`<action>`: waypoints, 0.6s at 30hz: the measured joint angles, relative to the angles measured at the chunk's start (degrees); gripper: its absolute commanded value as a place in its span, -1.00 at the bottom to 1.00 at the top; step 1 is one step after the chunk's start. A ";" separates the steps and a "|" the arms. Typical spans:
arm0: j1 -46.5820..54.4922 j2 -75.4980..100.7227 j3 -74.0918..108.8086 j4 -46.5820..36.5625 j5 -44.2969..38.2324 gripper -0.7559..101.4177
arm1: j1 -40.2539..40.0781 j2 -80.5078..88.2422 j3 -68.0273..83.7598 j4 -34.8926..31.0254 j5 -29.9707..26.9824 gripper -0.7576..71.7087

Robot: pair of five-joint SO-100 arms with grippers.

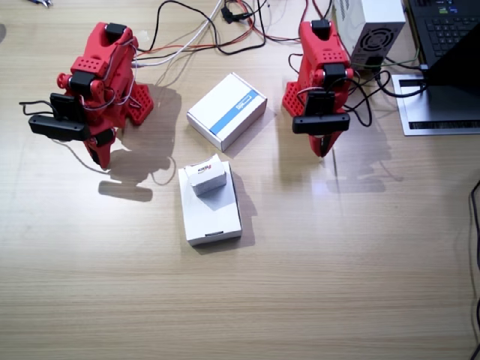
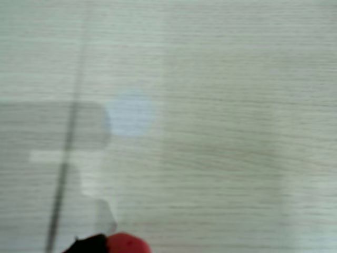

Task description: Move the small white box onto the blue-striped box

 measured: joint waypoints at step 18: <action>8.17 -0.26 -18.19 5.10 -11.25 -0.99 | 0.00 0.00 0.00 0.00 0.00 -0.72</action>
